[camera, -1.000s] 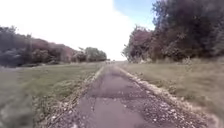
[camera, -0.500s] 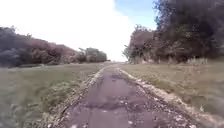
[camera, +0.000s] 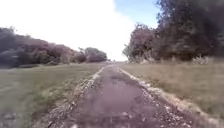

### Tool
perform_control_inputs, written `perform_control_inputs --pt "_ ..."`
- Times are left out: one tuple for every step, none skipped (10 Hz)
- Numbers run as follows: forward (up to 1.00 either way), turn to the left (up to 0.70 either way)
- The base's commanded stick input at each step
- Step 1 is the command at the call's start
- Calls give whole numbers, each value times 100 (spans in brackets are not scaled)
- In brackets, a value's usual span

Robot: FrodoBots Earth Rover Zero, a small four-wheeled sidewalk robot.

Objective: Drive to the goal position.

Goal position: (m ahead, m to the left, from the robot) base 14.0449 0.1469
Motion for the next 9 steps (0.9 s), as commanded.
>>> perform_control_inputs --pt "85 0" --pt "85 0" --pt "85 0" --pt "85 0" --pt "85 0" --pt "85 0" --pt "85 0" --pt "85 0" --pt "85 0"
